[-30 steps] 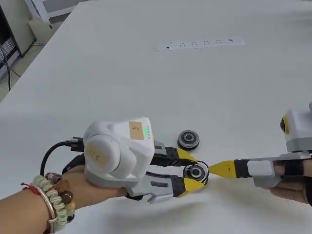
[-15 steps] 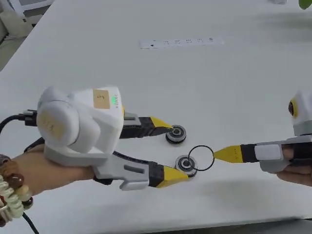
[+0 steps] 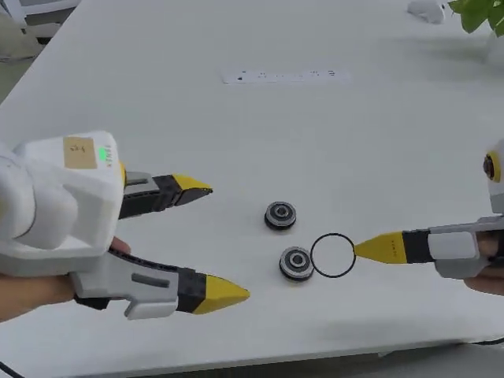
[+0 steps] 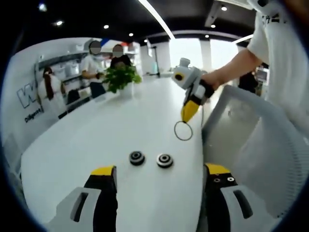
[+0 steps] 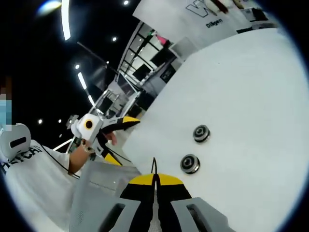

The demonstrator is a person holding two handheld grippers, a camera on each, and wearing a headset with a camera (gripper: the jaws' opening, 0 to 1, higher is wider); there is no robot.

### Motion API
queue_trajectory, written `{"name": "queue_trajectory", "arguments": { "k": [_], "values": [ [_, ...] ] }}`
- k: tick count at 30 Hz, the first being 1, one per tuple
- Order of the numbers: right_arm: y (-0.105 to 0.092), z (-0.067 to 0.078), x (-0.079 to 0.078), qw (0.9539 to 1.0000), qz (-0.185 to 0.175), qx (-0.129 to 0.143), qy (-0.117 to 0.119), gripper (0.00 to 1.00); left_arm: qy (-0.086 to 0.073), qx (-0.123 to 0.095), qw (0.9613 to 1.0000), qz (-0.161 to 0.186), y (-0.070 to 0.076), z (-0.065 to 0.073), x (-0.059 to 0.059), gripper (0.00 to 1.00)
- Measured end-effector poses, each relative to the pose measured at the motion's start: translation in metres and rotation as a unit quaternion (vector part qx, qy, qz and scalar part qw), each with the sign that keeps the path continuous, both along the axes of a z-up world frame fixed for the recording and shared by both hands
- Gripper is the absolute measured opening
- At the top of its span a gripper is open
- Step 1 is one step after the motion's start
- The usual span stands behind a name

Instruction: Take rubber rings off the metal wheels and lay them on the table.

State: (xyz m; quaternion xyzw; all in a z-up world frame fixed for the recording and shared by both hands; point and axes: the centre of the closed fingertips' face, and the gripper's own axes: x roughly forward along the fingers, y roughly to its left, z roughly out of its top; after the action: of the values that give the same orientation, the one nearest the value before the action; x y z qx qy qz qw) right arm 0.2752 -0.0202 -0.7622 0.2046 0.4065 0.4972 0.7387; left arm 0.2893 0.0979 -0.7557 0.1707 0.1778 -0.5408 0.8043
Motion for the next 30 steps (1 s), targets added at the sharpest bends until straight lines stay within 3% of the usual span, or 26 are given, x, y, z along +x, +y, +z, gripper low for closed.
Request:
{"name": "queue_trajectory", "arguments": {
  "k": [7,17,23,30],
  "values": [
    [0.007,0.009,-0.012,0.9997,0.018,-0.013,-0.001,0.00,0.008,-0.003,0.9991,0.041,0.033,-0.002,-0.015,0.81],
    [0.028,0.016,-0.014,0.9993,0.031,-0.016,-0.013,0.00,0.020,-0.005,0.9960,0.087,0.071,-0.008,-0.031,0.85],
    [0.050,0.016,-0.012,0.9985,0.050,-0.015,-0.018,0.00,0.017,-0.014,0.9936,0.111,0.093,-0.007,-0.032,0.85],
    [0.073,0.012,-0.002,0.9977,0.062,-0.013,-0.024,0.00,0.014,-0.019,0.9913,0.129,0.107,-0.008,-0.027,0.85]
  ]
}}
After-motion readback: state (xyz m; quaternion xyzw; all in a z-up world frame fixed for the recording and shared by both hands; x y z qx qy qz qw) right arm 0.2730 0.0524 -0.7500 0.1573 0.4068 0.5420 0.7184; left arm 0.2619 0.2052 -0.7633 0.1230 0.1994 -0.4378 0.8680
